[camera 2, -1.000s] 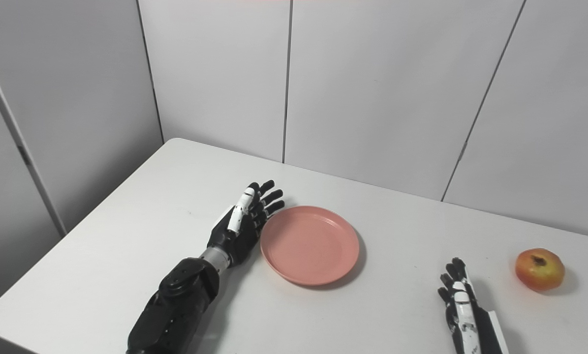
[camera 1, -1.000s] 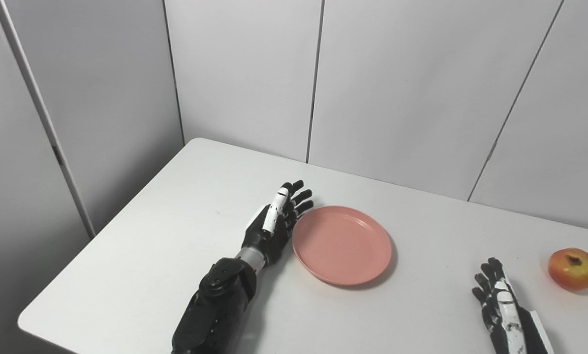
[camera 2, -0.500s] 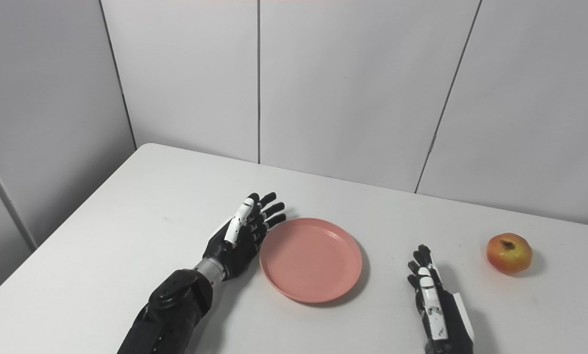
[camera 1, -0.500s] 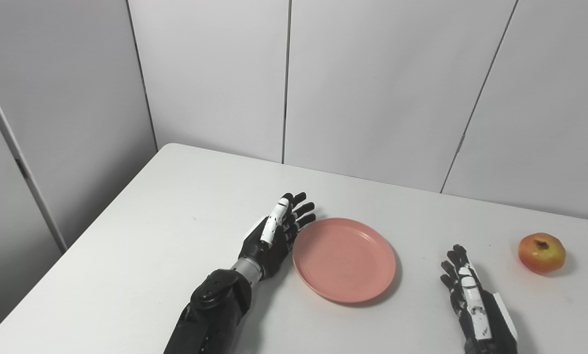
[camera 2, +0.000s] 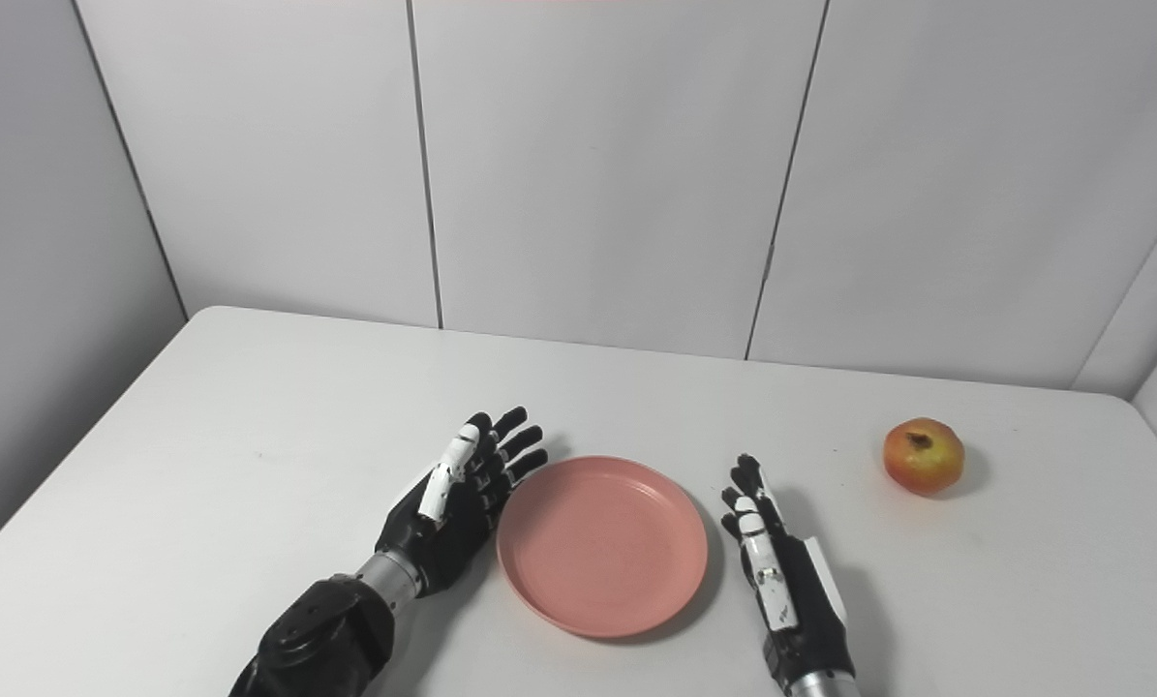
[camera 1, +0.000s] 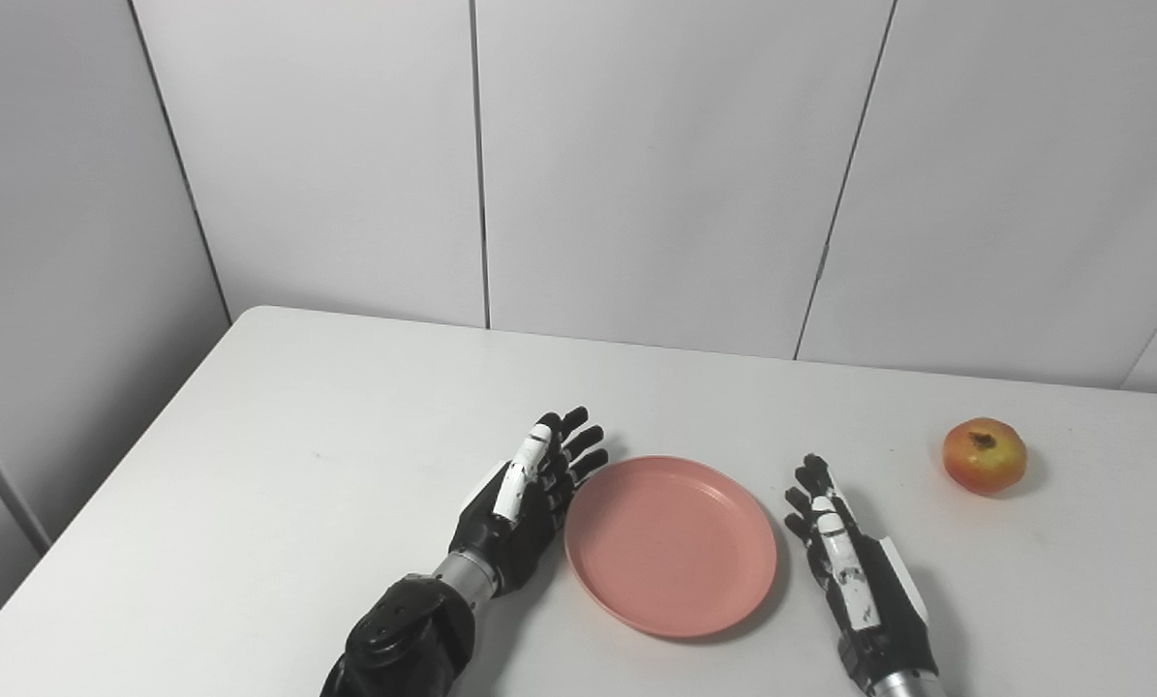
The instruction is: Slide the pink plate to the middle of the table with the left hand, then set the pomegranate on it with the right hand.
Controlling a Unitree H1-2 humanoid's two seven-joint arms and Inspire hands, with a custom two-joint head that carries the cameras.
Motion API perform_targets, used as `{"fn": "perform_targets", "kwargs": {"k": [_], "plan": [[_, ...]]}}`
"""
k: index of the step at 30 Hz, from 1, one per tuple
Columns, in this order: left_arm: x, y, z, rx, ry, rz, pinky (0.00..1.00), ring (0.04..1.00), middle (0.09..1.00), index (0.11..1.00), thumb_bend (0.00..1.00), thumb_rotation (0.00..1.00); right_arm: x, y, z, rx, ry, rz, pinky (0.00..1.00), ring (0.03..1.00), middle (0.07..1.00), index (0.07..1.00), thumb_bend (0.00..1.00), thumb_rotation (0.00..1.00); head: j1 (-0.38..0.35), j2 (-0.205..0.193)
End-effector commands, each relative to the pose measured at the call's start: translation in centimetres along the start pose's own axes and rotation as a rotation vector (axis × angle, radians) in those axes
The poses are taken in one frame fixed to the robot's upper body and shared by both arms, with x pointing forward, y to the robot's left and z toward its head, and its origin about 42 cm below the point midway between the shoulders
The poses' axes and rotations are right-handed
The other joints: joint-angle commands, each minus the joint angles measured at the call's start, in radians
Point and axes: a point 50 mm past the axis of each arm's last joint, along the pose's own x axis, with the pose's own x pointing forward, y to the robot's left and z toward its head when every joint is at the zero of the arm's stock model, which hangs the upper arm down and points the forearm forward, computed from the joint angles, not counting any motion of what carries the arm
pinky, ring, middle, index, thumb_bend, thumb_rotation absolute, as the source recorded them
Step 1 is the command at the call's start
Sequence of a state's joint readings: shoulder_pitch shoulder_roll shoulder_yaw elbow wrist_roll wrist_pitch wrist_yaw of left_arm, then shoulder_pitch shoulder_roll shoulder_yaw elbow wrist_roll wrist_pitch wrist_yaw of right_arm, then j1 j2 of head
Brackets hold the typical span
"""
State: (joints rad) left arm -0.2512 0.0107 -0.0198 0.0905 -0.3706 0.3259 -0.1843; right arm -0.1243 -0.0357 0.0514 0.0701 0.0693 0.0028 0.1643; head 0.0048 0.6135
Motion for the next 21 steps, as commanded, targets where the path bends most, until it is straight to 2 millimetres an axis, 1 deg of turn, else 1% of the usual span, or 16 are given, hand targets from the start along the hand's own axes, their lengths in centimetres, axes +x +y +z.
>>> {"fn": "perform_targets", "kwargs": {"k": [1, 4, 7, 9, 11, 13, 16, 18, 21], "plan": [[0.2, -0.4, 0.7, 0.015, -0.019, -0.025, 0.97, 0.966, 0.978, 0.967, 0.40, 1.00, -0.1, 0.7, -0.4, 0.020, -0.001, 0.005, 0.97, 0.969, 0.994, 1.000, 0.23, 1.00, 0.001, -0.001], [0.1, -0.4, 0.6, 0.030, -0.026, -0.012, 0.96, 0.959, 0.975, 0.965, 0.40, 1.00, -0.1, 0.6, -0.3, 0.014, 0.006, 0.003, 0.97, 0.970, 0.994, 1.000, 0.23, 1.00, -0.037, 0.007], [0.0, -0.4, 0.6, 0.061, -0.050, 0.015, 0.95, 0.950, 0.961, 0.954, 0.38, 1.00, 0.1, 0.4, -0.1, 0.023, -0.011, -0.002, 0.97, 0.969, 0.996, 1.000, 0.22, 1.00, -0.058, 0.008], [0.0, -0.4, 0.5, 0.069, -0.066, 0.033, 0.94, 0.945, 0.953, 0.947, 0.38, 1.00, 0.2, 0.1, 0.0, 0.022, -0.031, -0.009, 0.97, 0.968, 0.999, 1.000, 0.24, 1.00, -0.069, 0.007], [0.1, -0.2, 0.5, 0.072, -0.080, 0.046, 0.95, 0.952, 0.959, 0.959, 0.38, 1.00, 0.4, -0.2, 0.6, 0.029, -0.047, -0.022, 0.96, 0.974, 1.000, 1.000, 0.26, 1.00, -0.081, 0.007], [0.1, -0.1, 0.5, 0.081, -0.093, 0.057, 0.96, 0.956, 0.961, 0.967, 0.38, 1.00, 0.6, -0.5, 1.2, 0.037, -0.057, -0.036, 0.96, 0.973, 0.999, 1.000, 0.27, 1.00, -0.088, 0.006], [0.1, 0.0, 0.3, 0.093, -0.110, 0.071, 0.97, 0.964, 0.965, 0.978, 0.39, 1.00, 0.8, -1.3, 2.6, 0.031, -0.094, -0.057, 0.96, 0.963, 0.988, 0.996, 0.30, 0.98, -0.121, -0.001], [0.1, 0.1, 0.2, 0.096, -0.113, 0.077, 0.97, 0.966, 0.967, 0.976, 0.39, 1.00, 0.9, -1.6, 3.4, 0.023, -0.106, -0.062, 0.95, 0.958, 0.984, 0.995, 0.30, 0.98, -0.135, -0.007], [0.1, 0.4, -0.1, 0.110, -0.118, 0.090, 0.97, 0.968, 0.973, 0.975, 0.38, 1.00, 1.3, -2.7, 5.5, -0.023, -0.154, -0.068, 0.93, 0.952, 0.978, 0.988, 0.29, 1.00, -0.155, -0.023]]}}
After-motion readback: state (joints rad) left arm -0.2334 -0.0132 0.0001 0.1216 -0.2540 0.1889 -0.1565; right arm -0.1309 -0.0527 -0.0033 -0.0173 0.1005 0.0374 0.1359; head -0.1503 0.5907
